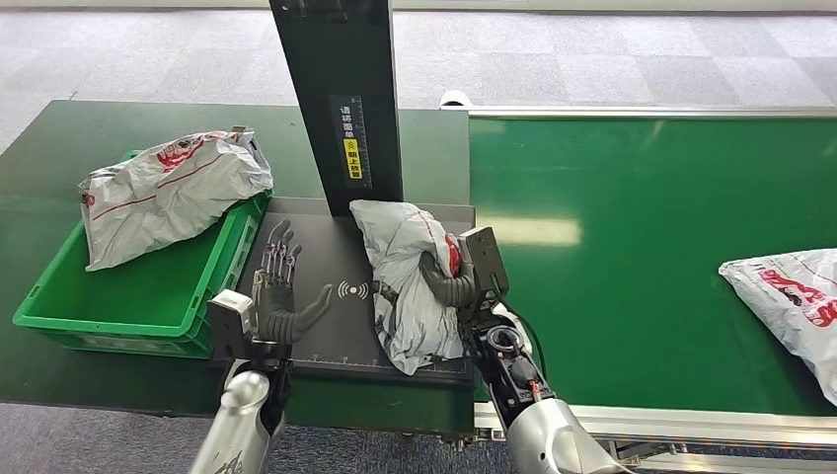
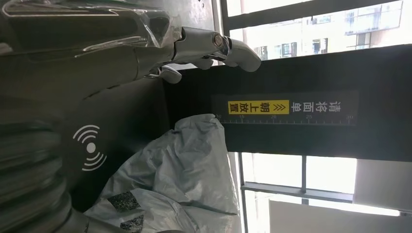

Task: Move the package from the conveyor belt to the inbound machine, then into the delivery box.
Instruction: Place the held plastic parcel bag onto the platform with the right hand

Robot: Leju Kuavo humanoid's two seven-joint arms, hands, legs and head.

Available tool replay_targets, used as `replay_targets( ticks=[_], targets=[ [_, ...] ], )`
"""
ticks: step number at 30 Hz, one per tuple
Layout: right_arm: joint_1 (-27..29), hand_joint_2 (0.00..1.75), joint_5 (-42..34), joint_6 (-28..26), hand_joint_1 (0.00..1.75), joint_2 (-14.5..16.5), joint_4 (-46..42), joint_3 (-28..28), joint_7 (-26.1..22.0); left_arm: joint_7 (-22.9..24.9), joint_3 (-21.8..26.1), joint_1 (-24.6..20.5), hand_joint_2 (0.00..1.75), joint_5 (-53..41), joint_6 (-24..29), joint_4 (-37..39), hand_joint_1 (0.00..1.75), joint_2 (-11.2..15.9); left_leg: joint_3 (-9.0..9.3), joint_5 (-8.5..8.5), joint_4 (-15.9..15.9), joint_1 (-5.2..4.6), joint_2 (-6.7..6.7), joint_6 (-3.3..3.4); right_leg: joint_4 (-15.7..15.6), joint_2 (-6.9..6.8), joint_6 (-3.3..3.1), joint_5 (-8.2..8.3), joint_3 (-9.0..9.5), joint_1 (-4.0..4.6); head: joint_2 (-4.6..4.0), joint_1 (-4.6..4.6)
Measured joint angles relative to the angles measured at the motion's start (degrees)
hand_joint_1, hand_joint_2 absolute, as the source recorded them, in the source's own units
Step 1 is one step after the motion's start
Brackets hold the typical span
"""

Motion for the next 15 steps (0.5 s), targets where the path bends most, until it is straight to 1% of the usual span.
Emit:
replay_targets(
  ticks=[3,7,11,15],
  targets=[
    [-0.2,1.75,0.1,-0.2,1.75,0.0,0.2,0.2,0.3,0.0,0.1,-0.4,1.75,0.0,0.0,0.7,0.00,-0.2,0.00,0.00,0.0,0.00,0.00,0.00,0.0,0.00,0.00,0.00,0.00,0.00,0.00,0.01],
    [-0.3,1.75,0.2,-0.4,0.00,0.0,0.4,0.2,0.4,0.0,0.1,-0.8,1.75,0.0,0.0,1.3,0.00,-0.4,-0.01,0.00,0.0,0.00,0.00,0.00,0.0,0.00,0.00,0.00,0.01,0.00,0.00,0.01],
    [-0.3,1.75,0.9,-0.5,0.00,0.0,0.5,0.4,0.1,0.0,0.2,-1.0,1.75,-0.2,-0.2,1.5,0.00,-0.4,0.00,0.00,0.0,0.00,0.00,0.00,0.0,0.00,0.00,0.00,0.00,-0.01,0.00,0.00],
    [-0.2,1.75,2.6,1.8,0.00,-0.1,0.5,1.3,-3.7,0.0,0.1,-1.6,1.75,-1.5,-0.8,2.4,0.00,-0.9,0.00,0.00,0.0,0.00,0.00,0.00,0.0,0.00,0.00,0.00,-0.02,-0.01,0.00,0.00]
  ],
)
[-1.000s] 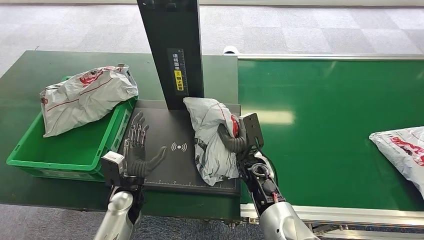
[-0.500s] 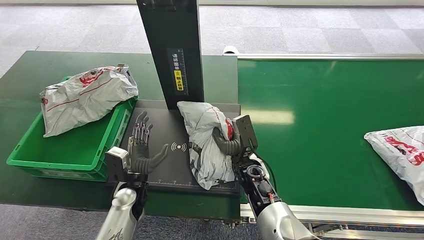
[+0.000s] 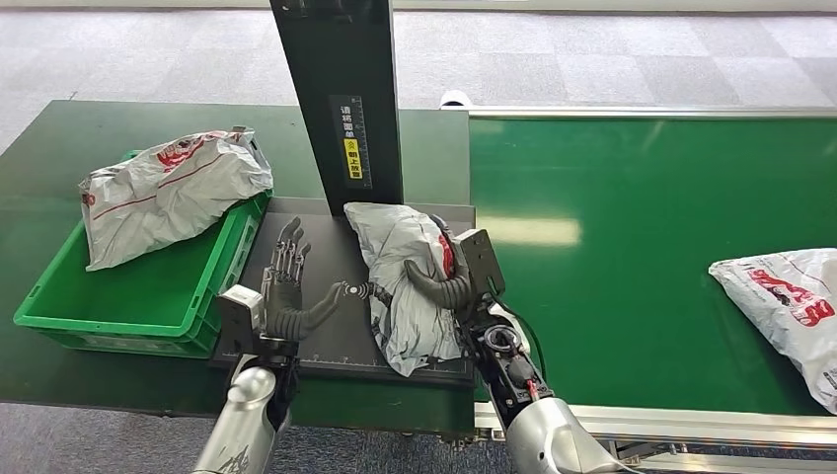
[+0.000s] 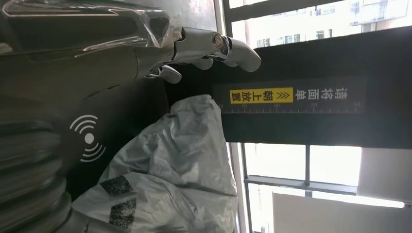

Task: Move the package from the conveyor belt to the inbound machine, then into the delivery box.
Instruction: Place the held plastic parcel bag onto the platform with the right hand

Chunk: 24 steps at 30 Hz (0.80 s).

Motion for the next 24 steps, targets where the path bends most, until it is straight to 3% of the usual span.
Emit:
replay_targets(
  ticks=[7,24],
  targets=[
    [0.0,1.75,4.0,0.9,0.00,-0.1,-0.1,2.3,-4.9,0.0,-1.9,-1.9,1.75,-1.9,0.1,2.1,0.00,-1.7,0.00,0.00,0.0,0.00,0.01,0.00,0.0,0.01,0.00,0.00,0.00,0.00,0.00,0.01],
    [0.0,1.75,4.5,1.2,0.00,-0.1,-0.3,3.2,-6.1,0.0,-3.0,-2.8,1.75,-2.1,0.1,3.6,0.00,-1.9,0.00,0.00,0.0,0.00,0.01,0.00,0.0,0.01,0.00,0.00,0.00,0.00,0.00,0.00]
  ],
)
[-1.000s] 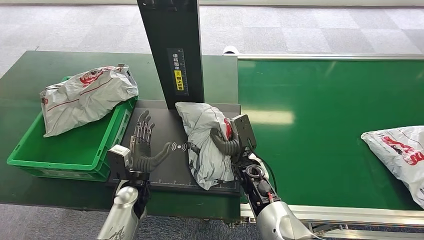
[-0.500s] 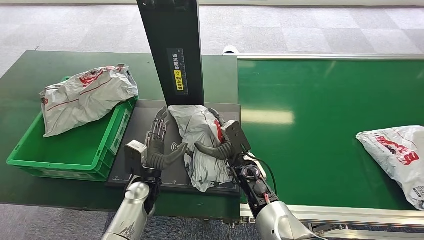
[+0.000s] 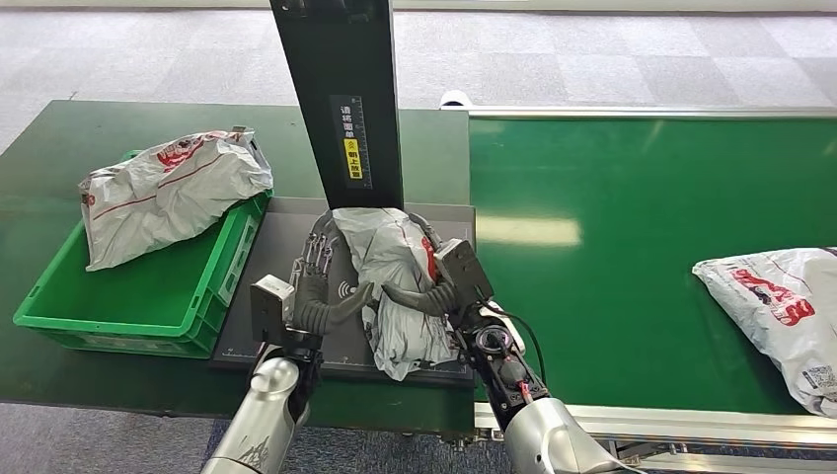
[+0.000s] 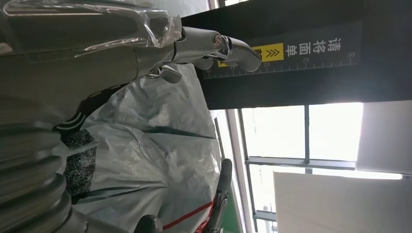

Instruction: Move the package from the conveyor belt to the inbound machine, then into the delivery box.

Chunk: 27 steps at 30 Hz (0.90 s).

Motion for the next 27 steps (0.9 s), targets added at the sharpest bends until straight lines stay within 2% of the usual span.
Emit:
replay_targets(
  ticks=[8,11,14,19,23,27],
  targets=[
    [0.5,1.75,-1.5,0.3,0.00,0.0,-0.4,-0.3,-1.8,0.0,-0.5,0.1,1.75,0.6,1.1,0.0,0.00,0.0,0.00,0.00,0.0,0.00,0.00,0.00,0.0,0.00,0.00,0.00,0.00,0.00,0.00,0.00],
    [1.6,1.75,-2.3,-1.4,0.00,0.1,-2.2,-0.3,-4.1,0.0,-0.5,0.3,1.75,-1.2,2.1,-0.1,0.00,0.0,-0.01,0.00,0.0,0.00,-0.01,0.00,0.0,-0.01,0.00,0.00,0.00,0.00,0.00,0.00],
    [5.9,1.75,-5.1,-2.9,0.00,0.3,-13.0,0.4,-6.3,0.0,-0.8,0.5,1.75,-4.5,2.7,0.0,0.00,0.1,-0.03,0.00,0.0,0.00,-0.06,0.00,0.0,-0.04,0.01,-0.01,-0.01,0.00,0.00,0.00],
    [14.1,1.75,-13.8,3.5,0.00,-0.6,-35.5,0.8,-6.5,0.0,-1.7,-0.1,1.75,-4.9,0.9,1.1,0.00,0.4,-0.03,-0.05,0.0,-0.03,-0.07,0.01,0.0,-0.08,0.03,-0.03,-0.05,-0.03,0.00,0.00],
    [21.4,1.75,-15.7,3.0,0.00,-2.8,-51.2,-2.9,-7.8,0.6,-3.2,-3.7,1.75,-10.2,5.7,7.4,0.00,0.6,-0.04,-0.05,0.0,-0.05,-0.28,0.03,-0.1,-0.29,0.09,-0.07,0.09,-0.06,0.00,0.02],
    [25.5,1.75,-16.3,2.9,0.00,-3.9,-58.8,-5.7,-8.0,0.7,-3.8,-6.4,1.75,-12.7,8.4,12.3,0.00,0.4,0.04,-0.07,0.0,-0.07,0.01,0.04,-0.1,-0.03,0.06,-0.01,0.07,-0.07,0.00,0.00]
  ],
)
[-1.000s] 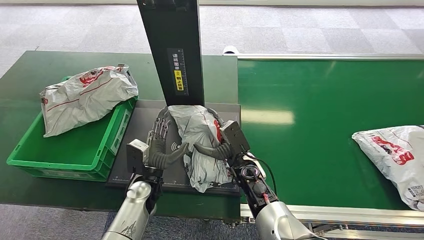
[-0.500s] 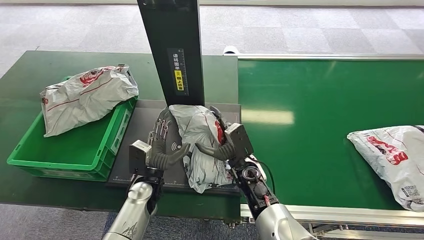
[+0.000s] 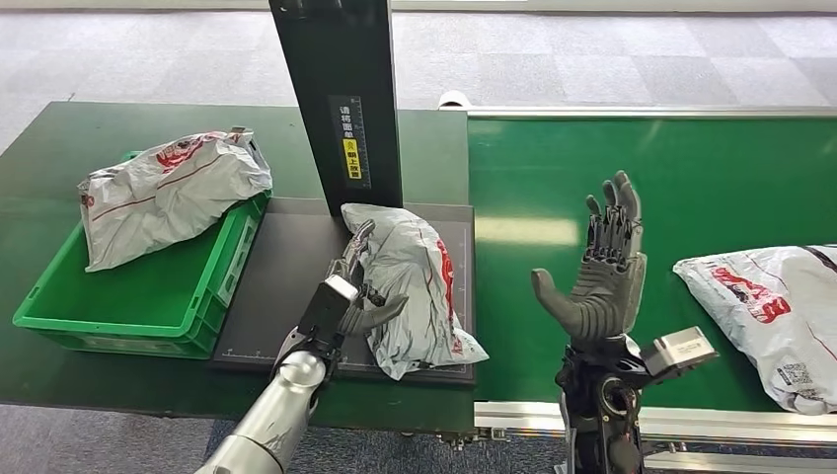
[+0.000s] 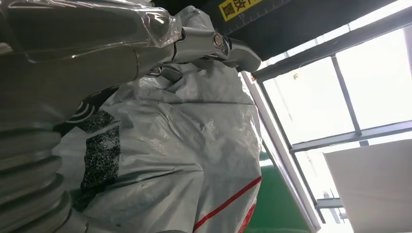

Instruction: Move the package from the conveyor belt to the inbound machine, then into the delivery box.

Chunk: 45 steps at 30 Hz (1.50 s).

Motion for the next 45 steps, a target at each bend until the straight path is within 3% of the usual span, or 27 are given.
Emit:
replay_targets(
  ticks=[8,11,14,19,24,26,33,34,38,45],
  targets=[
    [2.4,1.75,0.6,-1.3,0.00,-0.7,-4.5,-1.9,0.0,1.0,-1.0,-2.6,1.75,-3.5,3.0,4.7,0.00,-0.6,0.03,0.01,0.0,0.01,-0.03,0.00,0.0,0.00,0.00,0.00,0.02,0.02,0.00,0.00],
    [2.6,1.75,-0.1,-1.1,0.00,-0.8,-4.6,-2.4,0.0,3.7,-1.9,-4.0,1.75,-7.4,5.8,6.8,0.00,-1.1,0.03,0.01,0.0,0.00,-0.05,0.00,0.0,-0.02,0.00,0.00,0.05,0.01,0.00,0.00],
    [2.7,1.75,-1.1,-0.2,0.00,-1.0,-4.5,-2.9,0.0,10.6,-4.2,-5.9,1.75,-15.1,10.5,9.2,0.00,-2.2,0.02,0.01,0.0,-0.03,-0.08,0.00,0.0,-0.04,0.01,0.00,0.09,-0.02,0.00,0.00],
    [2.5,1.75,-1.9,0.5,0.00,-1.0,-3.8,-3.0,0.0,27.0,-10.0,-9.0,1.75,-29.3,20.2,12.9,0.00,-2.8,0.07,0.01,0.0,-0.05,-0.09,0.01,0.0,-0.05,0.01,0.00,0.12,-0.04,0.00,0.00],
    [2.5,1.75,-2.3,0.7,0.00,-1.0,-3.1,-3.0,0.0,42.0,-16.8,-11.5,1.75,-43.5,23.3,15.9,0.00,-2.8,0.10,0.02,0.0,-0.04,-0.09,0.01,0.0,-0.05,0.01,0.00,0.15,-0.02,0.00,-0.01],
    [2.5,1.75,-2.3,0.7,0.00,-1.0,-2.9,-3.0,0.0,44.1,-19.0,-12.1,1.75,-45.6,23.5,16.7,0.00,-2.8,0.10,0.02,0.0,-0.04,-0.09,0.01,0.0,-0.05,0.01,0.00,0.16,-0.02,0.00,0.00],
    [2.5,1.75,-2.4,0.7,0.00,-1.0,-2.6,-3.0,0.0,44.9,-21.9,-13.0,1.75,-46.3,23.5,18.1,0.00,-2.8,0.10,0.02,0.0,-0.04,-0.10,0.01,0.0,-0.05,0.01,0.00,0.18,-0.03,0.00,0.00],
    [2.5,1.75,-2.4,0.8,0.00,-1.0,-2.5,-3.0,0.0,45.3,-22.1,-13.1,1.75,-46.6,23.3,18.2,0.05,-2.8,0.10,0.02,0.0,-0.05,-0.10,0.01,0.0,-0.05,0.01,0.00,0.19,-0.03,0.00,0.00],
    [2.4,1.75,-2.5,1.0,0.00,-1.0,-2.3,-3.0,0.0,48.3,-23.2,-13.2,1.75,-50.3,21.4,18.9,1.70,-2.7,0.11,0.02,0.0,-0.05,-0.10,0.01,0.0,-0.06,0.01,0.00,0.21,-0.03,0.00,0.00],
    [2.3,1.75,-2.7,1.0,0.00,-1.0,-2.0,-3.4,0.0,47.5,-23.6,-13.0,1.75,-51.3,22.2,19.9,1.75,-2.4,0.13,0.03,0.0,-0.04,-0.10,0.02,0.0,-0.06,0.01,0.00,0.22,-0.02,0.00,0.00]
  ],
)
